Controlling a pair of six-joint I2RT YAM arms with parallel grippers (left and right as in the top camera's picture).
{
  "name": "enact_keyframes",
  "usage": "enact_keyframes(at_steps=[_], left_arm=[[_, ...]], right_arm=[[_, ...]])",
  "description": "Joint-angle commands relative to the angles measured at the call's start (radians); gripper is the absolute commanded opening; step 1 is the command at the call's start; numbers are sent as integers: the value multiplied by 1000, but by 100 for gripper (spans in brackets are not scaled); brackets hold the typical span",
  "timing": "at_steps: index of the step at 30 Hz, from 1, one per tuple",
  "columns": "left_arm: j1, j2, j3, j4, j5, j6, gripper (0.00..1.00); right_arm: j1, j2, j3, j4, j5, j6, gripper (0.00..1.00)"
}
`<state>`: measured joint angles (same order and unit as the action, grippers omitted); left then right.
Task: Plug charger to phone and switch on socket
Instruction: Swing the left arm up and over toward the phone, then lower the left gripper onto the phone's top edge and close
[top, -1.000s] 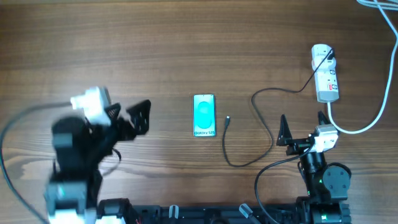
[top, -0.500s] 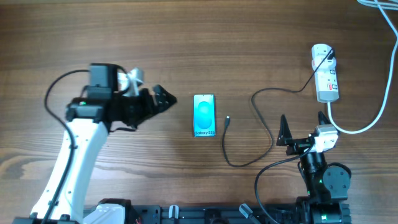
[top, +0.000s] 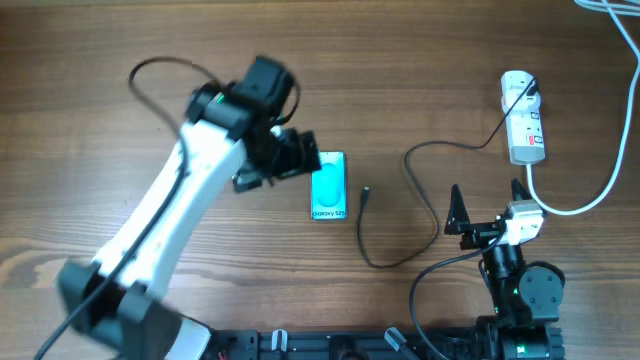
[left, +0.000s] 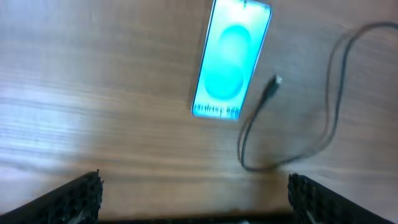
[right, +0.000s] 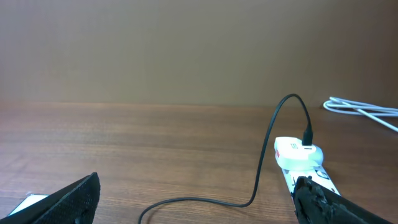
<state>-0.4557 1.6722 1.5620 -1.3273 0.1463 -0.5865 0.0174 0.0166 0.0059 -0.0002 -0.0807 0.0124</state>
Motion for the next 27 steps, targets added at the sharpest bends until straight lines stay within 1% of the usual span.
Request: enact_keyframes(at_steps=[1, 8, 11, 17, 22, 27], left_arm=[[-41, 145, 100, 1, -103, -70, 99], [-100, 289, 100, 76, -103, -72, 100], [-127, 322, 100, 113, -103, -73, 100], [-174, 339, 94, 215, -104, -73, 100], [-189, 342, 93, 259, -140, -73, 100], [-185, 342, 93, 281, -140, -73, 100]], right_arm=[[2, -6, -1, 2, 14, -12, 100], [2, -6, -1, 2, 14, -12, 100], [2, -6, -1, 2, 14, -12, 100], [2, -6, -1, 2, 14, -12, 100], [2, -6, -1, 2, 14, -12, 100], [2, -6, -1, 2, 14, -12, 100]])
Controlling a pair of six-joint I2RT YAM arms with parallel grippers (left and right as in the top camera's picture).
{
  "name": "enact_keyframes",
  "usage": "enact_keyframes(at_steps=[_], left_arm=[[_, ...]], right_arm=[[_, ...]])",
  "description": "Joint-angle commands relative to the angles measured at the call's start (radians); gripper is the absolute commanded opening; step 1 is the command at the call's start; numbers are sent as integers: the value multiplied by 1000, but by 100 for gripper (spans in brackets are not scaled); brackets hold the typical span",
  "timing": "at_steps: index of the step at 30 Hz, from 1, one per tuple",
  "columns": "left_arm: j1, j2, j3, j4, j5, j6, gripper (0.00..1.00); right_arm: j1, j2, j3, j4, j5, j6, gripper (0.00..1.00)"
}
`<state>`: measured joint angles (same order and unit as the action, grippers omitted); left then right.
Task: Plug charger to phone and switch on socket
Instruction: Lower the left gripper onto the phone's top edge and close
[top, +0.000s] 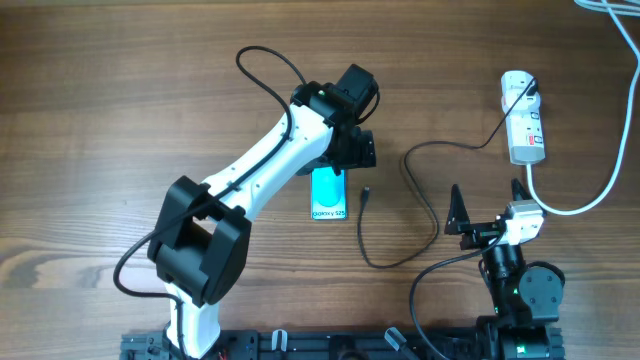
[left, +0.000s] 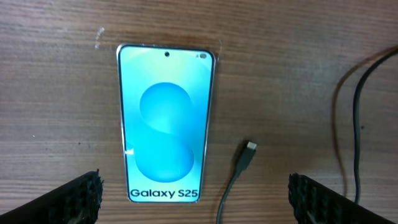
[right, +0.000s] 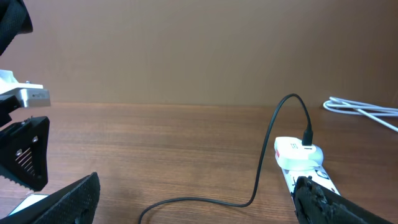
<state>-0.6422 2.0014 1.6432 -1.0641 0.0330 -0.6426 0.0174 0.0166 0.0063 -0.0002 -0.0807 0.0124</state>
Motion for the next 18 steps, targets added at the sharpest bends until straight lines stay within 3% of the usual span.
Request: enact_keyframes(at_steps=[1, 18], left_arm=[[2, 13, 12, 17, -26, -17, 100], [5, 131, 10, 16, -42, -2, 100]], right_arm=[[2, -6, -1, 2, 14, -12, 100], [2, -6, -1, 2, 14, -12, 100]])
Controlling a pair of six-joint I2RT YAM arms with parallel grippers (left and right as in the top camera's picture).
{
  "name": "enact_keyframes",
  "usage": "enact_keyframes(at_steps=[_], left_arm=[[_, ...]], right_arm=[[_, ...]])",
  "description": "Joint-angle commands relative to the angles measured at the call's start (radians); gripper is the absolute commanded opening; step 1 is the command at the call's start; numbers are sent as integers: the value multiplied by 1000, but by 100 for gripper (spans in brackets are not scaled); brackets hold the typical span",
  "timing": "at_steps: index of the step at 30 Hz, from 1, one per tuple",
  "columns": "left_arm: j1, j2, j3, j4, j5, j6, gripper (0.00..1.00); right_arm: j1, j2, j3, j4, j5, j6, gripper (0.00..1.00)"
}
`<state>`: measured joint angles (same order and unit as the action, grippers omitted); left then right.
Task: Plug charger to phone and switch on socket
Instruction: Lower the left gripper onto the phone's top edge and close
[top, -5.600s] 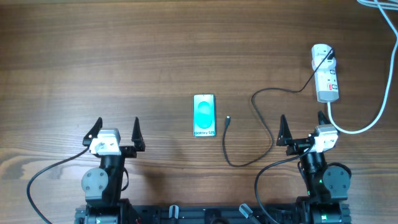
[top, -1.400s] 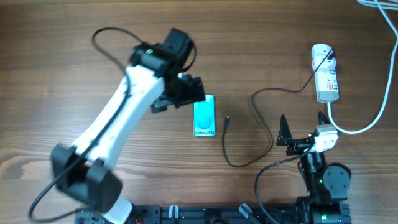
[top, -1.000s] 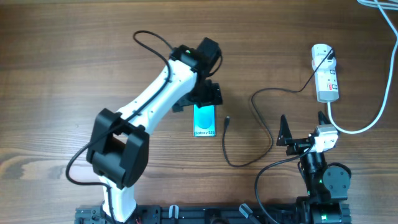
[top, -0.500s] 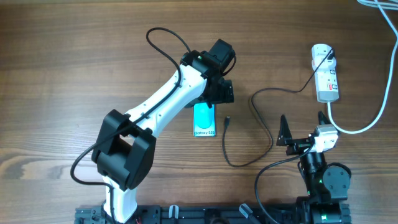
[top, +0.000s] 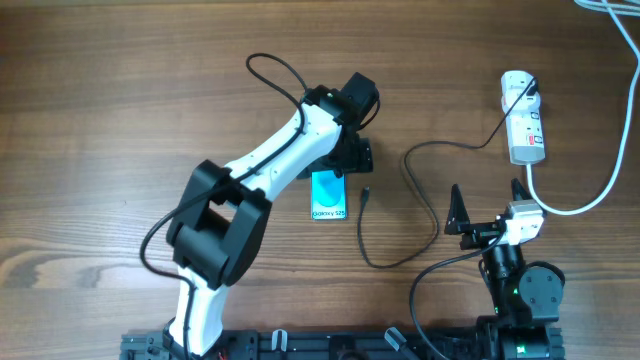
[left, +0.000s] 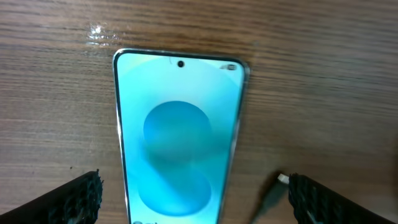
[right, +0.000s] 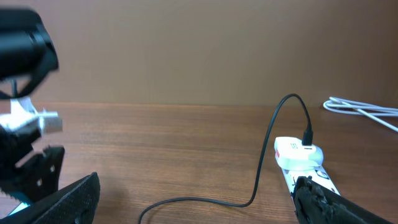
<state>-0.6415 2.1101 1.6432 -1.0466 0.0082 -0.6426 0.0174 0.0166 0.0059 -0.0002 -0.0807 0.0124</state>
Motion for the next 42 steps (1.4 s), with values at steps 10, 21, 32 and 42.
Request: enact_keyframes(at_steps=[10, 21, 32, 42], left_arm=[[43, 30, 10, -4, 2, 66, 100], [39, 33, 10, 1, 17, 63, 100], [39, 34, -45, 41, 18, 63, 100], [39, 34, -141, 134, 47, 62, 100]], right_arm=[[2, -6, -1, 2, 14, -12, 100], [2, -6, -1, 2, 14, -12, 100], [2, -6, -1, 2, 14, -12, 100], [2, -6, -1, 2, 14, -12, 100]])
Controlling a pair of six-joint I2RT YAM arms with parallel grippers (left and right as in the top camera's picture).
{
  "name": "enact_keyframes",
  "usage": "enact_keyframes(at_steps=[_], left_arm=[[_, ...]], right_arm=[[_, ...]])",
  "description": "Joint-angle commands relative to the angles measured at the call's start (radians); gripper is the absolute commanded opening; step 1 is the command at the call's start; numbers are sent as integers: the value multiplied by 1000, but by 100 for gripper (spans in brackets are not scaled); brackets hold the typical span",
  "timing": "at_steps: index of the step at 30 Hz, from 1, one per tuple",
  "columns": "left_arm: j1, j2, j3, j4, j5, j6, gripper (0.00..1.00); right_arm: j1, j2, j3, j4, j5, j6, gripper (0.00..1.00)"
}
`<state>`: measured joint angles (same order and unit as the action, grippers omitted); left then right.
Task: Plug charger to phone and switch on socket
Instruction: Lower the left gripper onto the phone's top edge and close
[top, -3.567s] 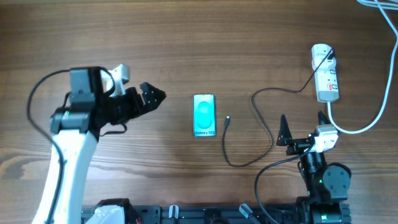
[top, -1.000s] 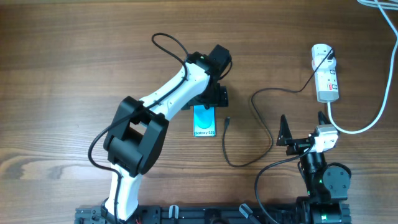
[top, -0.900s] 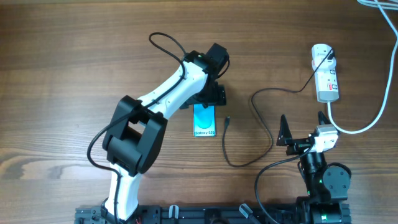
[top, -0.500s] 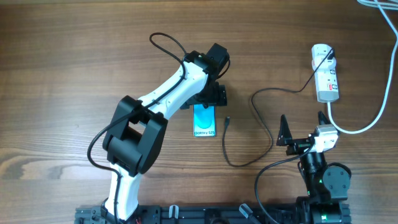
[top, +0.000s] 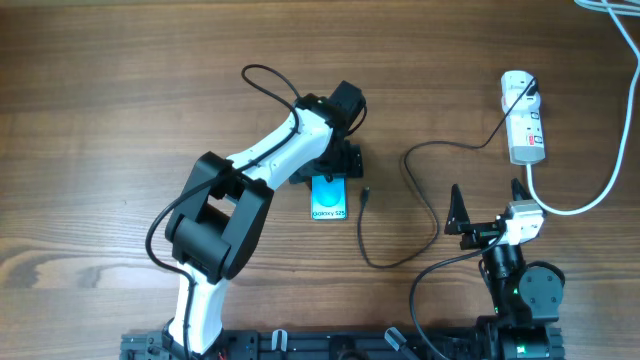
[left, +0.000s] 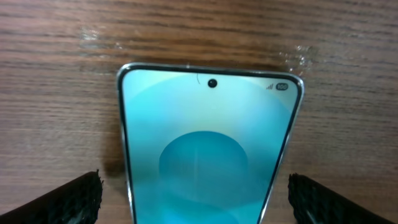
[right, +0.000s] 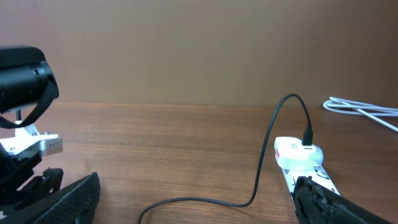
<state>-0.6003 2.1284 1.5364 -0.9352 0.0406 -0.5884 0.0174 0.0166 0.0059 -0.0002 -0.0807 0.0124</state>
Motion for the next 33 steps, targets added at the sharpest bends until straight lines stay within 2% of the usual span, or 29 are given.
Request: enact_keyframes(at_steps=[1, 10, 33], left_arm=[[-2, 15, -41, 27, 15, 8, 100], [-3, 15, -114, 72, 15, 13, 100], [-52, 15, -116, 73, -46, -26, 100]], right_arm=[[2, -6, -1, 2, 14, -12, 100], [2, -6, -1, 2, 14, -12, 100], [2, -6, -1, 2, 14, -12, 100]])
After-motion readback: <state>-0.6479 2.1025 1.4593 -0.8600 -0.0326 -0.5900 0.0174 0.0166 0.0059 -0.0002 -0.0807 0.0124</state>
